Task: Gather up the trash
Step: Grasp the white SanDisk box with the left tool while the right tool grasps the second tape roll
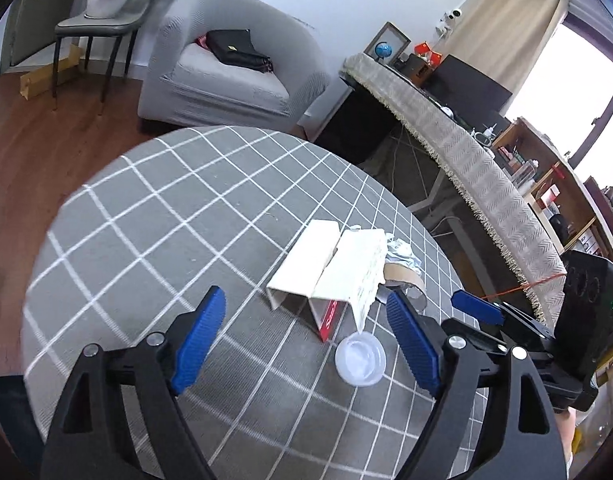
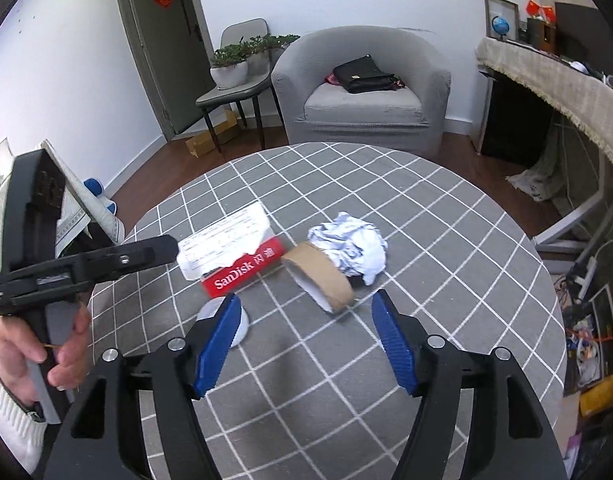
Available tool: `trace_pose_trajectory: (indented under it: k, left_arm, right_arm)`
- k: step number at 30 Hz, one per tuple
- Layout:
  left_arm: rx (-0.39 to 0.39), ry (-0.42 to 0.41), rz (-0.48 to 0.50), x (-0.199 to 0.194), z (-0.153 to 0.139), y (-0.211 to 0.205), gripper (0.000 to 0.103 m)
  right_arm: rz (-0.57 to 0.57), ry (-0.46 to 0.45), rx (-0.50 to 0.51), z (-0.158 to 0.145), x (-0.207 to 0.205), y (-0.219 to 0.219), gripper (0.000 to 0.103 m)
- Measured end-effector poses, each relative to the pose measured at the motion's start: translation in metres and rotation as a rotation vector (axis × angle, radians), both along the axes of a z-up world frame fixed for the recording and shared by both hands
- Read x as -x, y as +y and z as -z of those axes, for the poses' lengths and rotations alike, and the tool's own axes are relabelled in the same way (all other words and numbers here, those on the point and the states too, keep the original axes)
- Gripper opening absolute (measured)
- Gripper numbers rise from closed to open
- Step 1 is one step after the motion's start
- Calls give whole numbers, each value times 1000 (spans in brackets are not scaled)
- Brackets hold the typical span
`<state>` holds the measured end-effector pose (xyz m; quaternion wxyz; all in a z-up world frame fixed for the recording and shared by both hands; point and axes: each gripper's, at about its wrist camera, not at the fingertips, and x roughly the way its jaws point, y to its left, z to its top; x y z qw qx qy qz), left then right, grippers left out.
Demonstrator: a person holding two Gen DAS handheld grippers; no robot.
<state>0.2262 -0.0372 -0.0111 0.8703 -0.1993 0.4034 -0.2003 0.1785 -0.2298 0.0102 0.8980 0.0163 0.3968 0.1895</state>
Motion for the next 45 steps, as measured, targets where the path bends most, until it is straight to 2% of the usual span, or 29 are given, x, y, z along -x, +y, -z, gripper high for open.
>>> trace_pose_trajectory:
  k: [8, 15, 20, 22, 28, 39, 45]
  left_arm:
    - [-11, 18, 38, -17, 11, -17, 87]
    - [-18, 4, 62, -25, 12, -22, 86]
    - [-46, -2, 83, -28, 12, -29, 76]
    - [-45, -3, 93, -28, 13, -29, 69]
    - [-55, -9, 105, -28, 13, -28, 58]
    - [-65, -23, 106, -23, 9, -25, 45]
    - [-63, -24, 94, -21, 8, -20, 42]
  right_arm:
    - [-14, 46, -35, 11, -9, -14, 69]
    - [-45, 51, -12, 13, -12, -8, 69]
    - [-56, 44, 14, 13, -17, -3, 69]
    - [-59, 42, 21, 12, -20, 0, 64]
    - [-69, 36, 70, 17, -25, 7, 52]
    - [-61, 23, 92, 20, -30, 13, 38]
    - [-75, 32, 79, 20, -31, 18, 28]
